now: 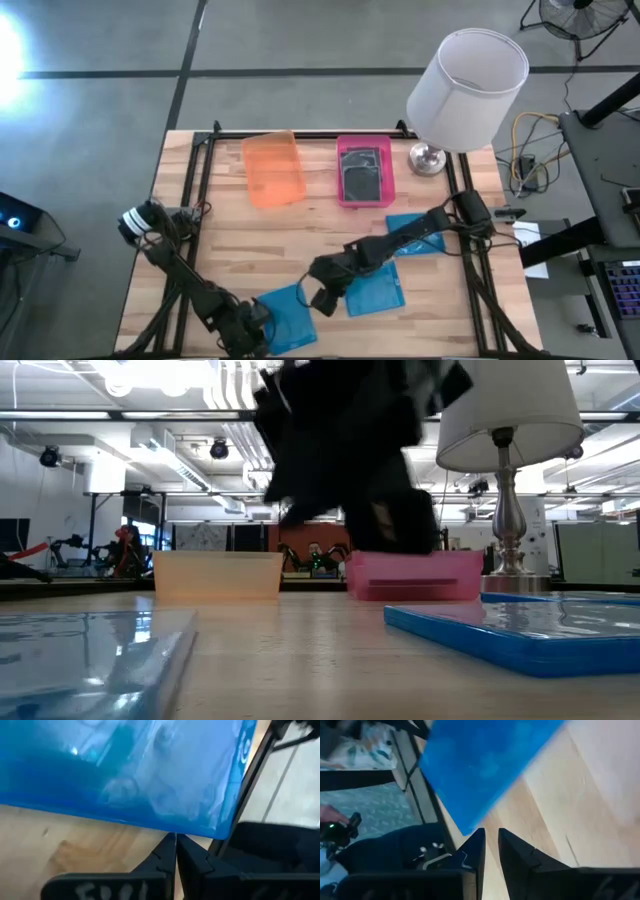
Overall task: Pick & place jewel cases by type
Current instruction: Put the bottom left blue CD case into the orange bin
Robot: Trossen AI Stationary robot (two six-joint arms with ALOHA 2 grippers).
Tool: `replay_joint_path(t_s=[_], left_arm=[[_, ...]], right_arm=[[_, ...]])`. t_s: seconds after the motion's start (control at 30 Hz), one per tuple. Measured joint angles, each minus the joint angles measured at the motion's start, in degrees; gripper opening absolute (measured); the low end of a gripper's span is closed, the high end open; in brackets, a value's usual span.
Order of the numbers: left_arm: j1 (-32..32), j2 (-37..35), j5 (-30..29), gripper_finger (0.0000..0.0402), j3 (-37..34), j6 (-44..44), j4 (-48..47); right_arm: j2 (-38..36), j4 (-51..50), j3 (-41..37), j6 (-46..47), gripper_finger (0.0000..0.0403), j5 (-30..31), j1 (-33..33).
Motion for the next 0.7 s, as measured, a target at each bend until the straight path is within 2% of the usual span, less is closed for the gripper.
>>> replay_joint_path(t_s=[0.17,0.27,0.4,0.7], left_arm=[[1.68,0.87,-4.92,0.0000,0.26,-0.20,1.05],[3.51,0.87,-6.66,0.0000,-0.32,1.89,1.53],[7.27,0.82,-7.82,0.0000,-0.45,6.43,1.64],[14.70,-0.01,-4.62,0.0000,-0.47,14.05,-0.63]], right_arm=[[0.04,0.77,-3.78,3.52,0.0057,2.37,2.38],[0.04,4.66,-5.49,4.74,0.0070,3.29,3.02],[0.04,4.48,-6.25,5.16,0.0098,8.92,2.96],[-0.12,2.16,-6.12,3.23,0.0159,12.96,-2.29]])
